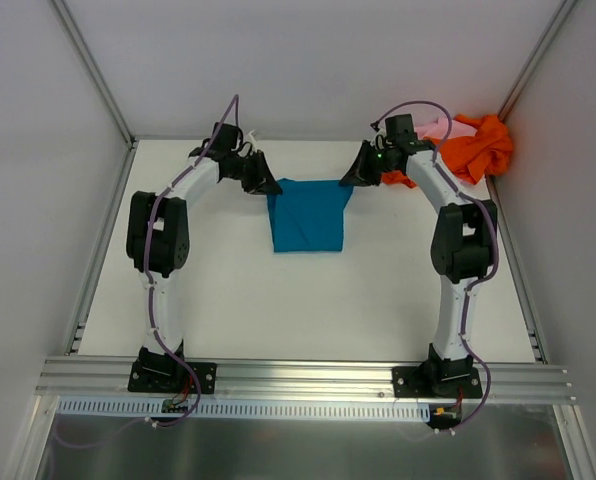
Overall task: Fold and stack the t-shirts
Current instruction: Smooth out wrinkles on the folded tshirt
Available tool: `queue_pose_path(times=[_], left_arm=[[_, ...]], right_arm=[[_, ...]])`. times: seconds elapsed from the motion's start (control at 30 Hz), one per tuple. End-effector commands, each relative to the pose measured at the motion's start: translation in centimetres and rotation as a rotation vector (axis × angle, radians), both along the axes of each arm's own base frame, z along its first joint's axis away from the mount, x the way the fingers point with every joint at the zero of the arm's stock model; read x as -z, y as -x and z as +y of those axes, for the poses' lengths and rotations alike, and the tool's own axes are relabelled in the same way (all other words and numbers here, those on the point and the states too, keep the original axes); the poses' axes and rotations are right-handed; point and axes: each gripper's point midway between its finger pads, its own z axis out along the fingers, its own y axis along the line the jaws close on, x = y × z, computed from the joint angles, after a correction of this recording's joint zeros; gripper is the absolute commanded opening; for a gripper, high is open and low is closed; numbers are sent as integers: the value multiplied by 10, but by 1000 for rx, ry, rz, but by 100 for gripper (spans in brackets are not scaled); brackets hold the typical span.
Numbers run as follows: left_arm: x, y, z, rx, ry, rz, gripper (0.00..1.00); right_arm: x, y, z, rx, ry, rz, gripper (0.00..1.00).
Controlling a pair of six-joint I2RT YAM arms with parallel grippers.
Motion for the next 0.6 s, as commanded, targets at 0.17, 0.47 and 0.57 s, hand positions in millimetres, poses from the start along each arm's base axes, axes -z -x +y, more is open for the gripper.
queue_pose_path(times=[0.17,0.47,0.57], left_arm=[[-14,-49,29,-120,-73,-135,11],[17,-81,36,-190,-98,-127,99],[-13,-81,43,-205,-120,-248,99]], right_arm=[[2,-60,10,21,-54,-68,0],[41,-98,18,58,-71,-79,100],[20,-97,8,56,-12,-156,99]])
